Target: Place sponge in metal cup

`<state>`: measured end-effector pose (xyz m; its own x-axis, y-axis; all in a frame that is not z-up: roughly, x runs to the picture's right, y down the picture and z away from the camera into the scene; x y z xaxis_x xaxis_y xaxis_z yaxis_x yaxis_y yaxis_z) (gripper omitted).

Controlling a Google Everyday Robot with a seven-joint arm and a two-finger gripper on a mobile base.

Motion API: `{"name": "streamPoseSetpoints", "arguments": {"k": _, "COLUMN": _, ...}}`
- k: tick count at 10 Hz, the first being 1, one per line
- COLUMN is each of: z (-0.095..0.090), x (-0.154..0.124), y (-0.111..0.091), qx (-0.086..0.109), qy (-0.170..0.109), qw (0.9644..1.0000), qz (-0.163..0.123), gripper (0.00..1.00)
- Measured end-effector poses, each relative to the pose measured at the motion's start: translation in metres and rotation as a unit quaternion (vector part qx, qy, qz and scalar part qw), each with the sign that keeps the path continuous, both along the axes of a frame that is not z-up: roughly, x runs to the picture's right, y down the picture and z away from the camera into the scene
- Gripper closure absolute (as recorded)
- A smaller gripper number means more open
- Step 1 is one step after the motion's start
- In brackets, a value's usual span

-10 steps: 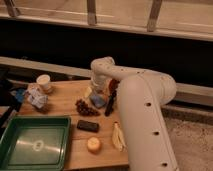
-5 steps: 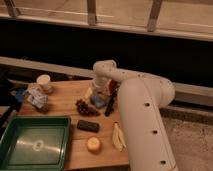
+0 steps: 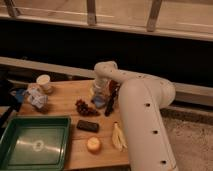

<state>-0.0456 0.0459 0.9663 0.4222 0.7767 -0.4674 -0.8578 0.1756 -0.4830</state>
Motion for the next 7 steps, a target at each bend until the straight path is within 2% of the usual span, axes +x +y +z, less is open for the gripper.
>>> {"name": "streamPoseSetpoints", "arguments": {"k": 4, "z": -0.002, "x": -0.001, "y": 0.0, "qx": -0.002, "qy": -0.001, "qw": 1.0, "qz": 0.0, "gripper": 1.0}}
{"name": "streamPoseSetpoints", "arguments": {"k": 5, "z": -0.003, "x": -0.001, "y": 0.0, "qx": -0.002, "qy": -0.001, "qw": 1.0, "qz": 0.0, "gripper": 1.0}}
{"name": "streamPoseSetpoints", "arguments": {"k": 7, "z": -0.015, "x": -0.007, "y": -0.013, "qx": 0.026, "qy": -0.004, "qw": 0.9996, "qz": -0.002, "gripper": 1.0}}
